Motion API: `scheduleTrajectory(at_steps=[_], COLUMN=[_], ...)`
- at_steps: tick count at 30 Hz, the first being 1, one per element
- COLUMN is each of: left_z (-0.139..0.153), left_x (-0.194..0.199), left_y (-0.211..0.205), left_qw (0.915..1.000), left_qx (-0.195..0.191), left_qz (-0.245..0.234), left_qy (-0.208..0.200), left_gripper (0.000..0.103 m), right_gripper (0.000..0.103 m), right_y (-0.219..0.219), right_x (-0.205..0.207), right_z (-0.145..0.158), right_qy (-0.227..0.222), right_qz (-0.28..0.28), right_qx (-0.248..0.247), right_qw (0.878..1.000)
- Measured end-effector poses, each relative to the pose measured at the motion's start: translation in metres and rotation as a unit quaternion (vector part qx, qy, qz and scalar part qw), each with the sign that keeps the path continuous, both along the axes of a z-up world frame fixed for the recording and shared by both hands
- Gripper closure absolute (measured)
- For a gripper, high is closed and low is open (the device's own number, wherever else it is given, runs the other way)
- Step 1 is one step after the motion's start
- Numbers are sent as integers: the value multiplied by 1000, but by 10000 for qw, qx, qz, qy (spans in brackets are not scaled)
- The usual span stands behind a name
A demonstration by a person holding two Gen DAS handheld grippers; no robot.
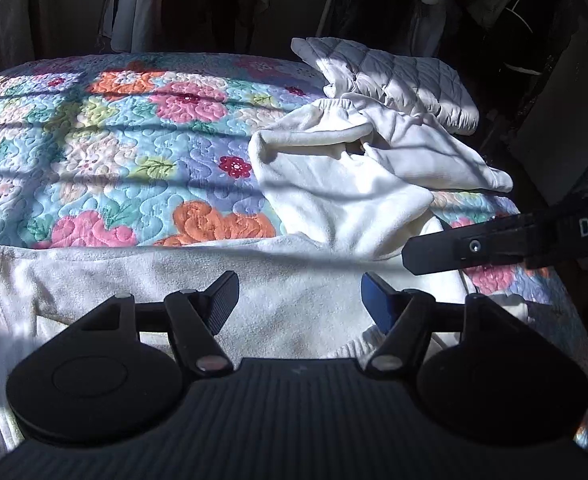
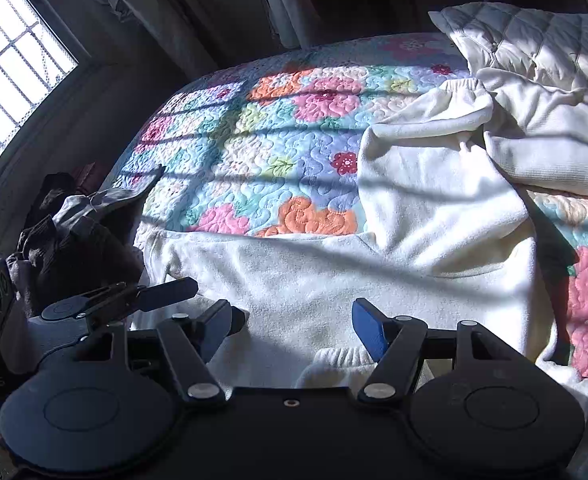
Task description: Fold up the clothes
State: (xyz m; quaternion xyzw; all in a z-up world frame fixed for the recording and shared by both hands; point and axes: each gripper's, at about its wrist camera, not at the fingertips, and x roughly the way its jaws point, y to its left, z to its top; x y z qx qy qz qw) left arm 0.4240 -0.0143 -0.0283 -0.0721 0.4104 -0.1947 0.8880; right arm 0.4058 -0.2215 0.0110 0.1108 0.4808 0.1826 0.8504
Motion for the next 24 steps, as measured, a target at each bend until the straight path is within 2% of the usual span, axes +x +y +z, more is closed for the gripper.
scheduleTrajectory(at_steps=[2,5,7,12,16,18,21,24], left_z=[-18,-40,-49,-69,-93,-106,-114,-114], left_x=[32,80,105,160,187,194,197,203], left_y=[-6,-22,-30,-46,-60,-61,-63,-63], left_qw=[9999,9997,9996,9979,9959,9932,9942,9954], left_qx=[-92,52,101,-393,-252,-337,-314,-292], left_qz=[71,162,244,386,681,816,798,799], left_qy=[125,167,130,333,537,760,652,430], left_gripper=[37,37,36,35,35,35,35,35], right_gripper=[32,32,32,32,32,31,32,32], right_y=[2,-16,-35,-91,-112,-115,-116,-113], right_x=[32,77,91,106,115,121,128,130], right_z=[-19,-35,-40,-52,-77,-88,-102,-105], right_qy=[-16,-282,-317,-148,-106,-74,-47,-307], right_qz=[-137,-398,-546,-790,-1099,-1171,-1220,-1192], right_qx=[-308,-857,-1005,-1000,-985,-945,-901,-805], right_qw=[9994,9951,9929,9917,9890,9886,9884,9891])
